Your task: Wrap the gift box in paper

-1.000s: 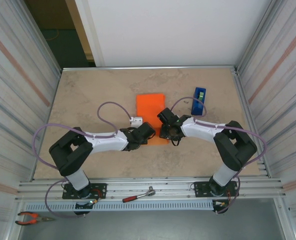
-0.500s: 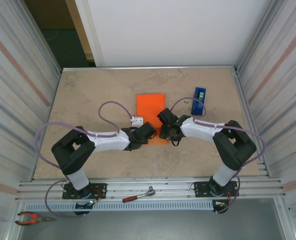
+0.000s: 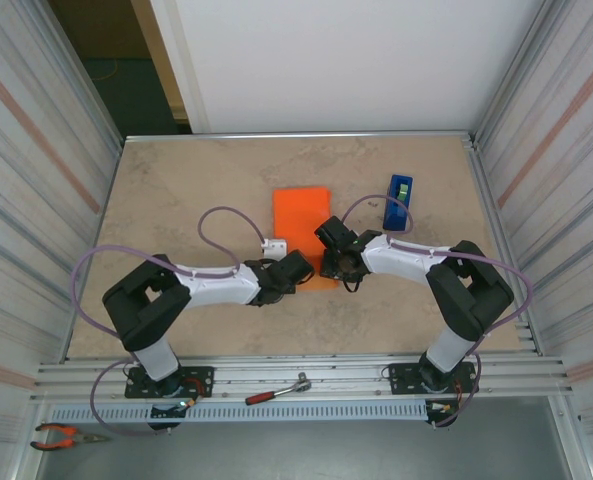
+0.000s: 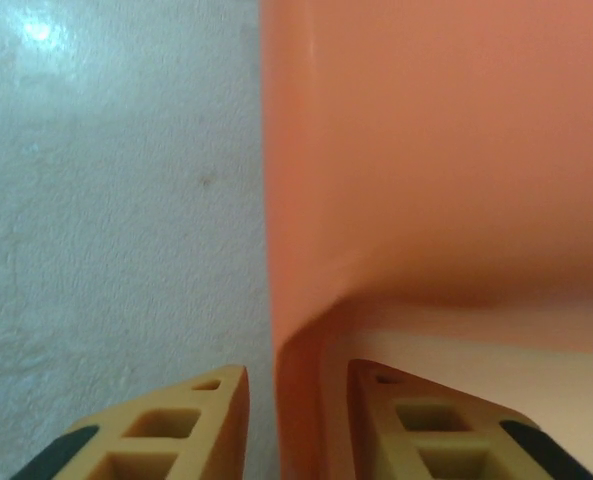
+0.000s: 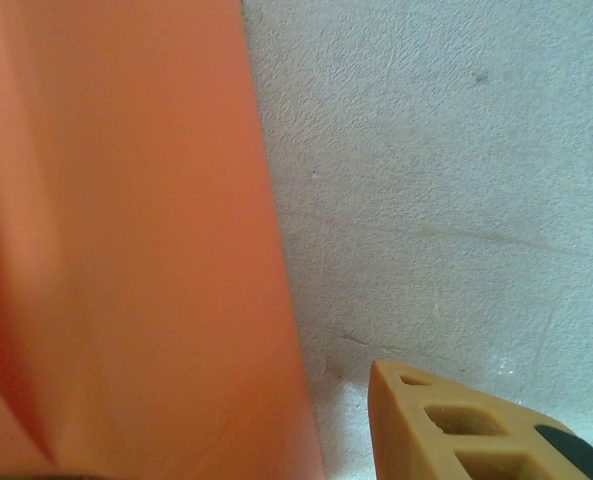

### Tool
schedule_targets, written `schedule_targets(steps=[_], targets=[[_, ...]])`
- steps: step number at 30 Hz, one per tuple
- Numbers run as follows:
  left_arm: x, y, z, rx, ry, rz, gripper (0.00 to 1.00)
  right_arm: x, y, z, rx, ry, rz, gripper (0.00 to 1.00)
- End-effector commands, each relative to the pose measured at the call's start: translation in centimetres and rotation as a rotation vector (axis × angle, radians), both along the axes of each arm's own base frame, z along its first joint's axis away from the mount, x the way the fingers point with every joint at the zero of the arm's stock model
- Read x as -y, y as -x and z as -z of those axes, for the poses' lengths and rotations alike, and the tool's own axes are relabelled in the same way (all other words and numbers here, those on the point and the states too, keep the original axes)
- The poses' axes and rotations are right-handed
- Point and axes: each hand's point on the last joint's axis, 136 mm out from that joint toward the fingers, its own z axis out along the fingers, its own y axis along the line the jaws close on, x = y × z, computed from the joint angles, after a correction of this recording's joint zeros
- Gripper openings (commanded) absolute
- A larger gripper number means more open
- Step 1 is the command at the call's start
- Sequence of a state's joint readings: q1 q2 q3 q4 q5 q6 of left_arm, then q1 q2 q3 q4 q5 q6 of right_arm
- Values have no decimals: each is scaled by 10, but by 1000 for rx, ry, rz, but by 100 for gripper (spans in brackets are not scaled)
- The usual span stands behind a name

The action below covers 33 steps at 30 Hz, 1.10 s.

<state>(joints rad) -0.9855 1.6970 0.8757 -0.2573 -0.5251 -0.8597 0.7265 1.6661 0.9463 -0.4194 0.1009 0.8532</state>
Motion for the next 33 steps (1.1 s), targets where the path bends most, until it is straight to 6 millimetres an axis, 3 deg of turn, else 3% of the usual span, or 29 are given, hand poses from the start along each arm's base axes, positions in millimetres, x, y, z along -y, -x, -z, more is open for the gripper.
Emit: schedule_targets(steps=[1, 2, 6, 7, 9, 11, 12, 14, 17, 18, 19, 20, 21, 22, 23, 27, 29, 33], targets=[[-10, 10, 0, -8, -12, -23, 11, -1, 3, 1, -12, 11, -7, 41], [-10, 12, 2, -12, -14, -22, 1, 0, 2, 1, -10, 11, -6, 41], [-8, 16, 6, -18, -18, -22, 0, 0, 4, 2, -14, 12, -6, 41], [-8, 17, 7, -19, -19, -20, 5, 0, 3, 1, -13, 13, -6, 41], [-9, 19, 7, -20, -32, -32, 29, 0, 4, 1, -13, 12, -6, 41], [-10, 20, 7, -25, -40, -32, 32, 1, 3, 1, -12, 11, -4, 41], [-10, 21, 8, -29, -40, -31, 30, 0, 4, 1, -13, 12, -6, 41], [-9, 22, 9, -32, -36, -27, 0, 0, 4, 1, -15, 10, -7, 41], [-9, 23, 10, -36, -31, -27, 0, 0, 5, 2, -15, 9, -7, 41], [-10, 24, 10, -36, -29, -32, 8, 0, 5, 2, -15, 9, -6, 41], [-10, 24, 10, -36, -30, -36, 24, 1, 6, 2, -15, 10, -5, 41], [-11, 25, 11, -43, -31, -46, 30, 1, 7, 2, -16, 9, -7, 41], [-11, 26, 12, -49, -31, -46, 30, 1, 8, 2, -14, 9, -8, 42], [-10, 26, 12, -50, -31, -46, 23, 1, 9, 1, -14, 8, -6, 42], [-9, 27, 14, -56, -30, -40, 1, 1, 10, 1, -13, 6, -6, 42], [-5, 28, 14, -54, -19, -33, 0, 3, 15, -1, -11, 11, -9, 43], [-5, 28, 14, -54, -19, -35, 9, 5, 18, -1, -11, 15, -10, 43], [-4, 28, 13, -53, -18, -30, 5, 8, 27, 1, -15, 21, -11, 42]])
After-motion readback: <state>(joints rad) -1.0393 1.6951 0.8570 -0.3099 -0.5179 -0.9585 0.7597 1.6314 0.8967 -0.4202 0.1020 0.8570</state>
